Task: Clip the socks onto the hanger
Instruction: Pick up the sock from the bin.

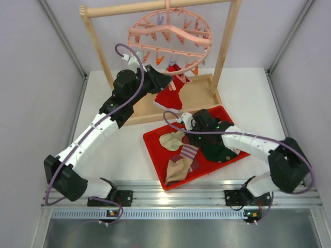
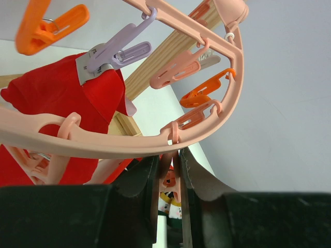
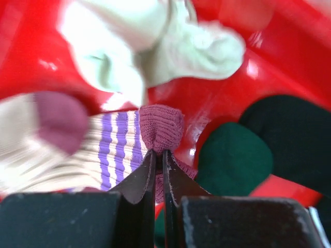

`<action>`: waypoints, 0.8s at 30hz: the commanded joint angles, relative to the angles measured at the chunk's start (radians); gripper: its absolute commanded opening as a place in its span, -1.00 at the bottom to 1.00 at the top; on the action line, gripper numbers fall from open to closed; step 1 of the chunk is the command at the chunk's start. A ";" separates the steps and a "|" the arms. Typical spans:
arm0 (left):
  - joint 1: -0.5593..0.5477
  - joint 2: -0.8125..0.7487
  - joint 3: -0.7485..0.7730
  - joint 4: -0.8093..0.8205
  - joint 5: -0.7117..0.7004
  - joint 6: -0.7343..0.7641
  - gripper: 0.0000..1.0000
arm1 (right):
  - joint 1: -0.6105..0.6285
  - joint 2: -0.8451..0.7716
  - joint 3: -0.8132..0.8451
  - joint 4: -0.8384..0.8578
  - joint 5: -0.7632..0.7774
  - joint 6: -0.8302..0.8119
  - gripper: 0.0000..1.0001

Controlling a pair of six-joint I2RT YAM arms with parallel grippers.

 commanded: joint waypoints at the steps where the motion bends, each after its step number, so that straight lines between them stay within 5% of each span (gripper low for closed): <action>1: 0.005 -0.013 -0.021 0.019 0.029 -0.013 -1.00 | -0.019 -0.163 0.012 -0.029 -0.089 0.007 -1.00; 12: 0.003 -0.013 -0.032 0.042 0.114 -0.033 -1.00 | -0.058 -0.444 0.033 0.063 -0.145 -0.018 -1.00; 24: 0.003 -0.011 -0.053 0.084 0.183 -0.073 -1.00 | -0.078 -0.391 0.202 0.165 -0.194 -0.053 -1.00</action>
